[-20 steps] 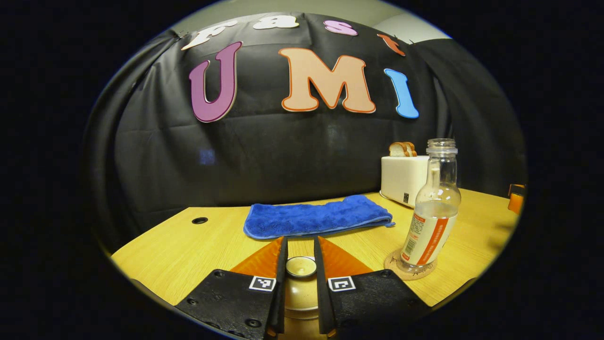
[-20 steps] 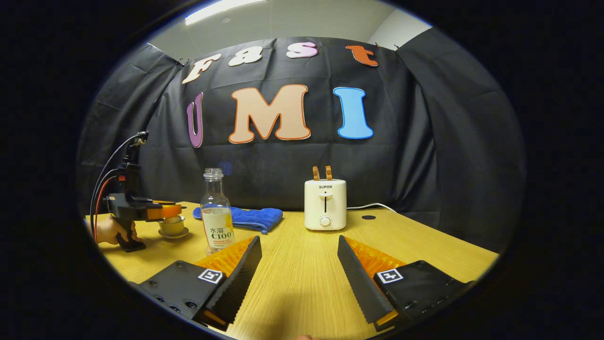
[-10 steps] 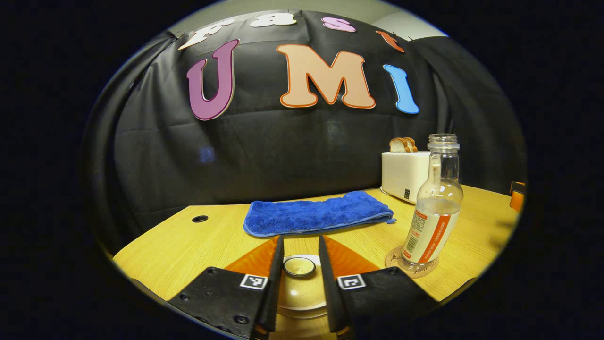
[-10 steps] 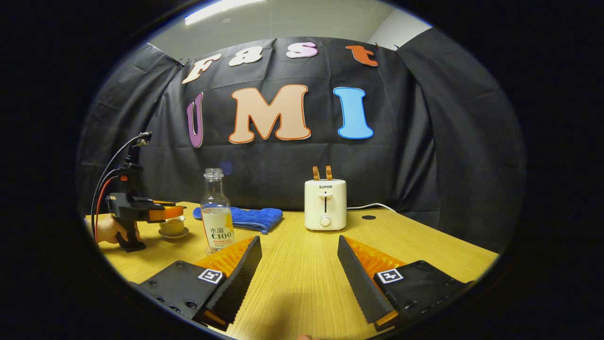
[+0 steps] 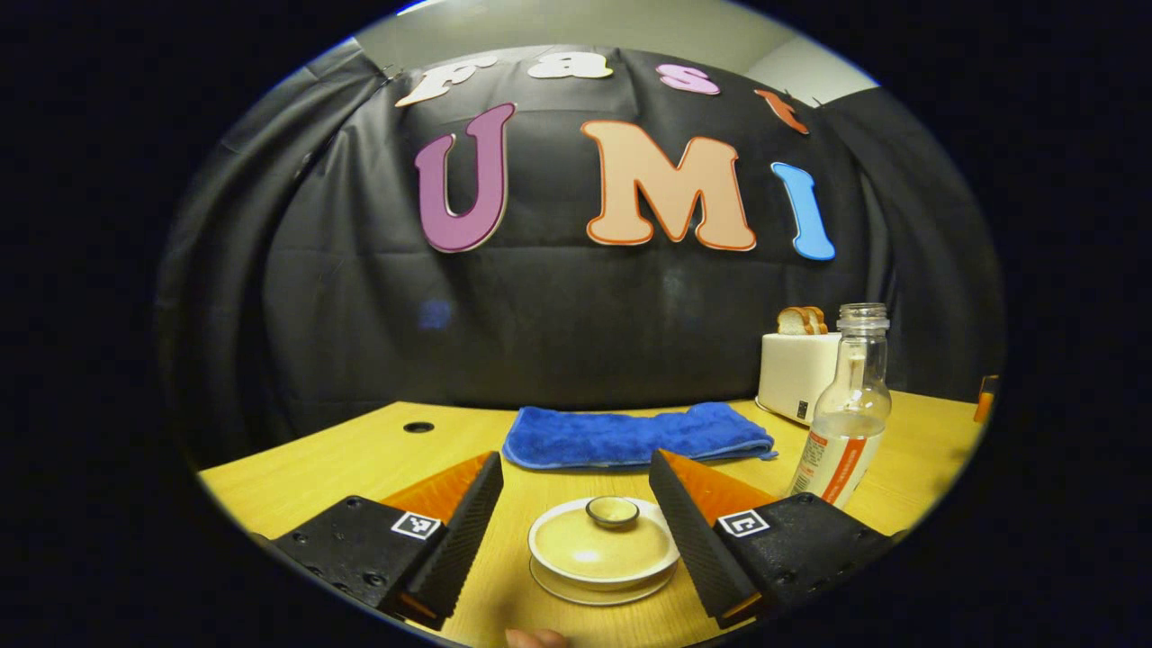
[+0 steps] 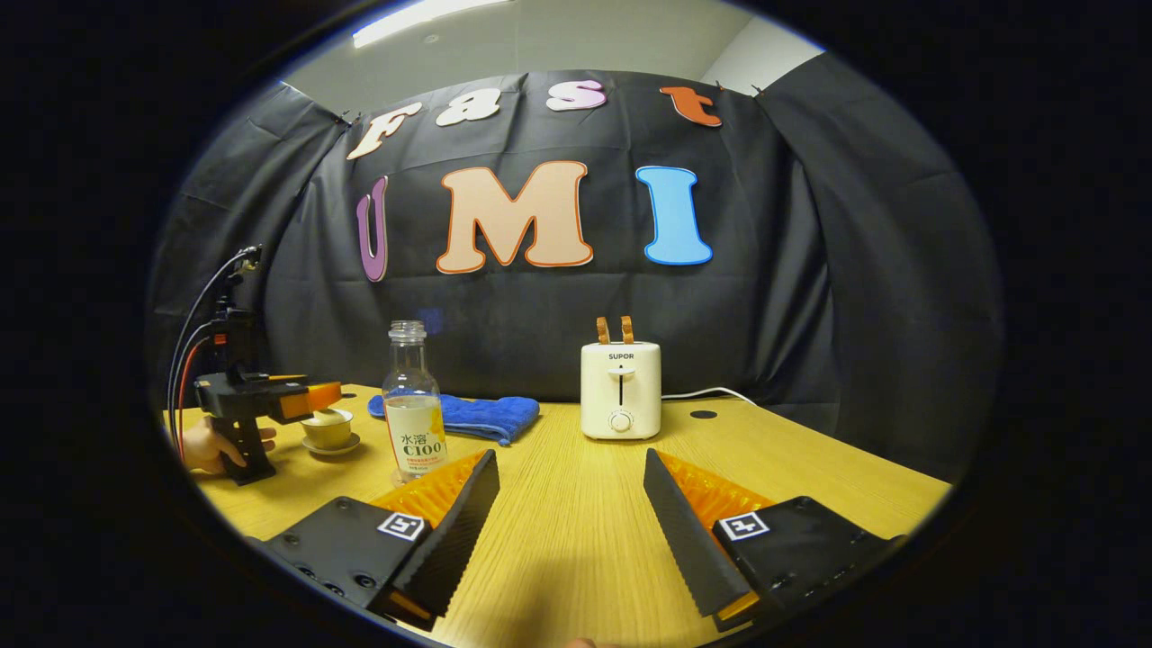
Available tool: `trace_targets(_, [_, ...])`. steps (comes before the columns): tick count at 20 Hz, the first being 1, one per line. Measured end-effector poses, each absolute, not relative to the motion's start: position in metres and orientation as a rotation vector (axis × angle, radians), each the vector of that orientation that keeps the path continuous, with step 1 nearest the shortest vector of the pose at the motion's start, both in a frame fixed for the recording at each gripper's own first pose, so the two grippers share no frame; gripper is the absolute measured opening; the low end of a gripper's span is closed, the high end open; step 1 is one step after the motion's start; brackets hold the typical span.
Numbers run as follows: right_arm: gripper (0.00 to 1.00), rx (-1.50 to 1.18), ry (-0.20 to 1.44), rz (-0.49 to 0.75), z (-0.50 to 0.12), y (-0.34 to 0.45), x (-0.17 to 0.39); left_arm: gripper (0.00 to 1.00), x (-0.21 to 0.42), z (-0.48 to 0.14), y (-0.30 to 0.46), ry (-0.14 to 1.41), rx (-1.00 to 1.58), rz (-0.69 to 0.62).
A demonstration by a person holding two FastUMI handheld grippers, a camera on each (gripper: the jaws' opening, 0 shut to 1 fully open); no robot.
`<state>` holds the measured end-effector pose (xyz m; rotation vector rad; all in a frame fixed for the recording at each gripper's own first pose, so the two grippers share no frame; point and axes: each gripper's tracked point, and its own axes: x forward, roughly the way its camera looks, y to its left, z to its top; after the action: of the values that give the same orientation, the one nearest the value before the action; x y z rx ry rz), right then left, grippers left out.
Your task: Open the teacup lid with one hand, grasp the water bottle and pour water into the teacup with the other hand; after pouring, place the water bottle on the coaster and then close the teacup lid.
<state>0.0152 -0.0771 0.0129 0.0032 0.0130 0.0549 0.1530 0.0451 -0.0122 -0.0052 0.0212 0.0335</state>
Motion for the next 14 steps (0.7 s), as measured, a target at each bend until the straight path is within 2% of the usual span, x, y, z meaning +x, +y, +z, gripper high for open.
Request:
trace_targets(8, [0.99,0.003,0.010,0.038,0.014,-0.071,0.007,0.96,0.086,-0.006,0.032,0.008,-0.001,0.083])
trace_targets(14, [1.00,0.005,0.012,0.068,0.013,-0.032,-0.010,0.96,0.036,-0.005,0.019,0.004,-0.001,0.093])
